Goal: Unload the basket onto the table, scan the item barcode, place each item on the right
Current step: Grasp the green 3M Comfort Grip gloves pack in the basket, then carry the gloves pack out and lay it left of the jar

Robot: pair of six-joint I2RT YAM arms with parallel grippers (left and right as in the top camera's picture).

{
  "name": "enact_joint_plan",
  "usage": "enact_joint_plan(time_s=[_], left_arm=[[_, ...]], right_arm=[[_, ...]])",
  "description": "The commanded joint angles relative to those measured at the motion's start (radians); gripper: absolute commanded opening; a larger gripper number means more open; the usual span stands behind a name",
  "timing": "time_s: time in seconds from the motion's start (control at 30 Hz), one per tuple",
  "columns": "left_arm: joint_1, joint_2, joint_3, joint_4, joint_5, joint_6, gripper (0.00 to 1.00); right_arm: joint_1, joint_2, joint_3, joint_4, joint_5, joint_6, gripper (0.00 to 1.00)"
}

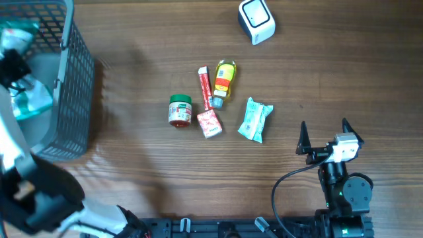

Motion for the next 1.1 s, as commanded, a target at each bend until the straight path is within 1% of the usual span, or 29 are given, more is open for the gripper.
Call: enact_joint_plan(time_s=[0.0,0.03,0.1,0.23,0.33,0.4,0.5,0.63,0.73,0.83,0.93,0.97,1.07], left_arm=[[-0.032,-0.131,0.017,0.013,-0.010,-0.049,0.04],[-0.046,-0.181,0.017,0.024,-0.020,-0.068,0.04],[-0.079,-0.262,0.024,0.034,-0.064,-0.068,0.04],[-0.172,-0.379,0.072,0.026,-0.217,-0.068,0.04],[-0.259,-0.441,0.108,-0.013,-0.254,-0.072,0.04],[-0.329,-0.468,0.130,-0.058,-0.257,-0.104,0.04],[-0.455,-0.483,0.138,-0.136,-0.273,-0.199,0.04],[-0.607,-0.457,0.138,-0.240,-0.298,-0.369,0.04],[-0.704,-0.417,0.138,-0.298,-0.299,-0.460,0.04],[-0.816,-0.336,0.138,-0.371,-0.362,-0.555,0.04],[-0.888,-0.245,0.138,-0.420,-0.518,-0.599,0.04],[-0.899,-0.209,0.138,-0.428,-0.543,-0.599,0.04],[-0.890,-0.116,0.138,-0.451,-0.545,-0.597,0.04]], right_arm=[[-0.003,-0.004,-0.001,0.006,0.019,-0.018,1.00],[-0.003,-0.004,-0.001,0.006,0.019,-0.018,1.00],[-0.003,-0.004,-0.001,0.006,0.019,-0.018,1.00],[-0.003,-0.004,-0.001,0.006,0.019,-0.018,1.00],[-0.003,-0.004,-0.001,0.006,0.019,-0.017,1.00],[-0.003,-0.004,-0.001,0.006,0.019,-0.017,0.99],[-0.003,-0.004,-0.001,0.006,0.019,-0.018,1.00],[-0.003,-0.004,-0.001,0.006,0.019,-0.018,1.00],[-0.003,-0.004,-0.001,0.006,0.019,-0.018,1.00],[-0.003,-0.004,-0.001,0.006,0.019,-0.018,1.00],[-0.003,-0.004,-0.001,0.006,0.019,-0.018,1.00],[-0.003,-0.004,-0.001,0.006,0.019,-0.018,1.00],[-0.003,-0.004,-0.001,0.006,0.019,-0.018,1.00]])
